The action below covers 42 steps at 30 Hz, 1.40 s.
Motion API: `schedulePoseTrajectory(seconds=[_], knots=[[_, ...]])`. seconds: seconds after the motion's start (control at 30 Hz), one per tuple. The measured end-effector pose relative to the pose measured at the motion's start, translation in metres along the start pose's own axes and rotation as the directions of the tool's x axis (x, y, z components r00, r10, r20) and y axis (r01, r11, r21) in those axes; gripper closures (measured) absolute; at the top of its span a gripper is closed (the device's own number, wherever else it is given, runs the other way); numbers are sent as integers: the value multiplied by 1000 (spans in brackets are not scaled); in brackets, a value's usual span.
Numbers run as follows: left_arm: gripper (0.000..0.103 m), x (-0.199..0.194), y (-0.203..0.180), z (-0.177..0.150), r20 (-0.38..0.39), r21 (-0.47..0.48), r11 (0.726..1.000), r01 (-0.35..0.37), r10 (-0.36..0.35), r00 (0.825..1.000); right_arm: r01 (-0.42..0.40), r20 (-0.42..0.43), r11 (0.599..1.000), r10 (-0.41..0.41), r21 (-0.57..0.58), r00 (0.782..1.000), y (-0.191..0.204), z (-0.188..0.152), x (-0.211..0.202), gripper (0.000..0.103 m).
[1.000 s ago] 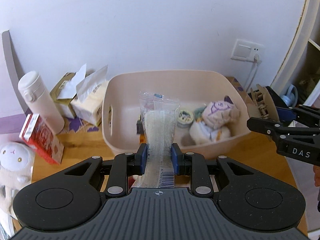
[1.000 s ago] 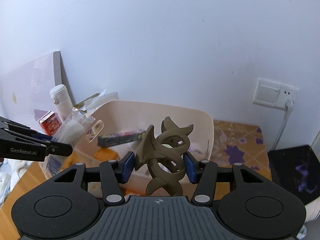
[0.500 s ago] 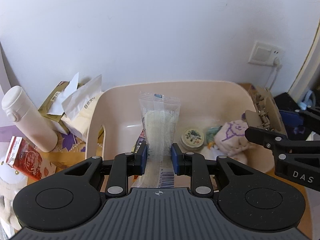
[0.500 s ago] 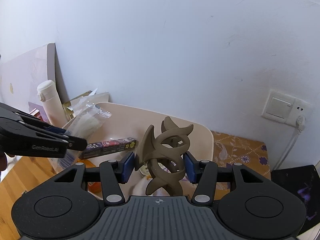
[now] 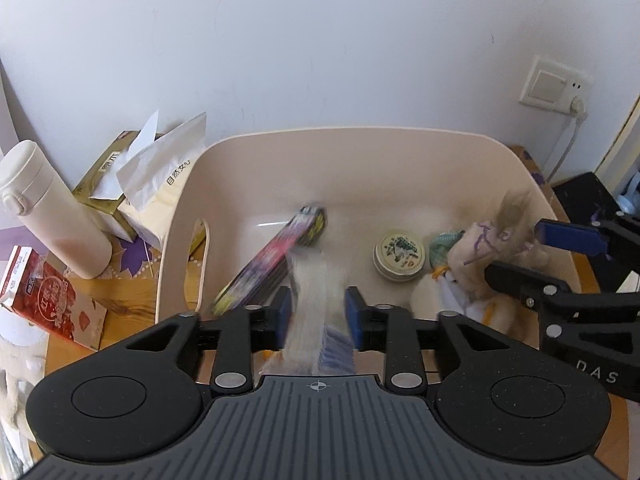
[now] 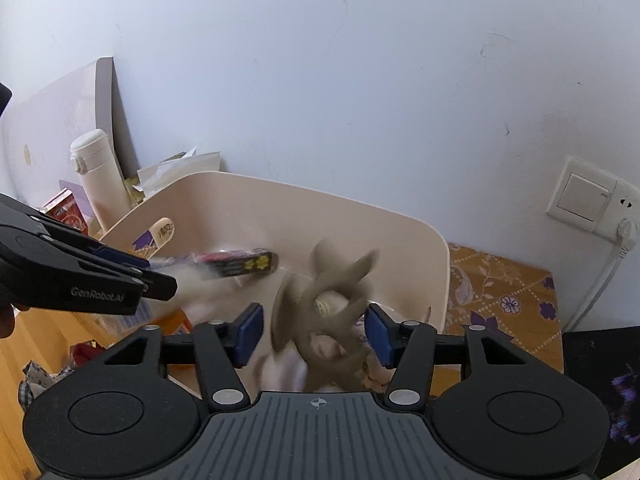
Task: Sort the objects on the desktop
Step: 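Open both tools to drop packet and brown toy into bin, then grasp blue-white tissue pack with left tool while right tool grasps cartoon tissue pack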
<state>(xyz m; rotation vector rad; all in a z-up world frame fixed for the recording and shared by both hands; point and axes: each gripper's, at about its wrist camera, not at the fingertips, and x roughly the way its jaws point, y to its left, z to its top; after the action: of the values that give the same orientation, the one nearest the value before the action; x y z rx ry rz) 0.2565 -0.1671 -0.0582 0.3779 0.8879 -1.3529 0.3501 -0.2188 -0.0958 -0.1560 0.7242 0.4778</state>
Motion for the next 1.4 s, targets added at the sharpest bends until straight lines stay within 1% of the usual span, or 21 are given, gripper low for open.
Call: schedulePoseTrajectory(seconds=[0.03, 0.07, 0.1, 0.17, 0.23, 0.27, 0.4, 0.47, 0.5, 0.73, 0.9, 1.1, 1.3, 1.4], knots=[[50, -2, 0, 0, 5, -4, 1000, 3, -3, 1000, 4, 2, 1000, -4, -2, 1000, 0, -1, -2, 38], [46, -4, 0, -1, 13, -9, 1000, 0, 0, 1000, 7, 4, 1000, -7, -4, 1000, 0, -2, -3, 33], [41, -7, 0, -1, 20, -11, 1000, -3, 3, 1000, 12, 7, 1000, -12, -5, 1000, 0, -2, -5, 30], [39, -13, 1, -1, 28, -13, 1000, -1, 1, 1000, 19, 15, 1000, -19, -1, 1000, 1, -3, -10, 25], [37, -16, 3, -3, 30, -14, 1000, 0, 0, 1000, 28, 21, 1000, -28, 4, 999, 2, -4, -14, 22], [37, -18, 4, -4, 33, -14, 1000, 0, 1, 999, 34, 25, 999, -34, 7, 999, 3, -4, -17, 16], [32, -29, 9, -11, 44, -14, 1000, 1, 0, 999, 51, 36, 998, -52, 26, 998, 7, -6, -26, 10], [30, -34, 11, -14, 46, -13, 1000, -3, 4, 999, 63, 38, 997, -65, 39, 997, 10, -9, -32, 1], [29, -36, 13, -16, 47, -14, 1000, -4, 5, 999, 72, 39, 996, -74, 45, 997, 12, -10, -34, 0], [22, -62, 28, -35, 49, -11, 1000, 2, -1, 999, 91, 35, 993, -94, 79, 995, 23, -21, -51, 0], [22, -71, 34, -51, 33, -9, 1000, -13, 14, 999, 105, 24, 991, -107, 82, 994, 38, -33, -60, 0], [22, -82, 42, -73, 8, -9, 1000, -5, 5, 1000, 130, 13, 988, -132, 77, 991, 51, -43, -70, 0], [22, -88, 50, -97, -27, -1, 1000, 3, -3, 1000, 138, -3, 987, -138, 78, 990, 62, -55, -79, 0], [22, -92, 53, -105, -37, 7, 1000, 18, -18, 999, 140, -13, 987, -139, 80, 990, 68, -63, -82, 0]])
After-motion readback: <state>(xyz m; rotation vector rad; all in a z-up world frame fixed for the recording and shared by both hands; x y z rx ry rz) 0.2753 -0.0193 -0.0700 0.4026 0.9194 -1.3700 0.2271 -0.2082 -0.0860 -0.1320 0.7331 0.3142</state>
